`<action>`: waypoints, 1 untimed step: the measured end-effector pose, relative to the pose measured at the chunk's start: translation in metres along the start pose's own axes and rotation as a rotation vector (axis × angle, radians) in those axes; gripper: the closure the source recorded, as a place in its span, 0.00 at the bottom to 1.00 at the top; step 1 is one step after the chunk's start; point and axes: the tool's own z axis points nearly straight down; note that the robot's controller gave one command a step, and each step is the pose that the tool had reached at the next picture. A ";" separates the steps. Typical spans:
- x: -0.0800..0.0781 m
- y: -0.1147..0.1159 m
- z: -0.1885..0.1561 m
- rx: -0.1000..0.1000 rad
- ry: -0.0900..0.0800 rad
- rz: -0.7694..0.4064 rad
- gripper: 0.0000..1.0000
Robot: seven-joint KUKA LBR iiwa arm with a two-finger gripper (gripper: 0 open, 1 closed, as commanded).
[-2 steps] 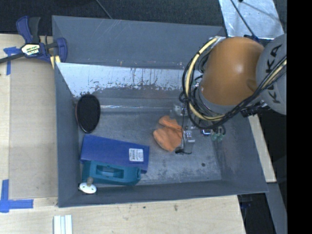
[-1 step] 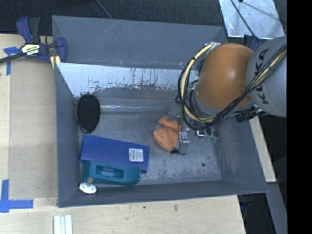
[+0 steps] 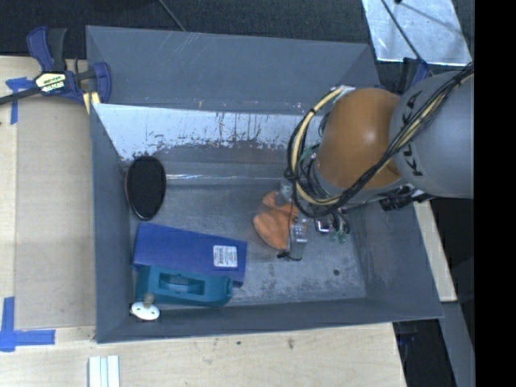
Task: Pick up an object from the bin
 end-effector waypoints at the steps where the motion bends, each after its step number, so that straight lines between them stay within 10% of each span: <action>1: 0.014 -0.007 0.016 0.001 0.004 0.071 1.00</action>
Offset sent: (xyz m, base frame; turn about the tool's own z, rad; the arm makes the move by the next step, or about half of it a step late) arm 0.0000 0.0000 0.0000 0.0000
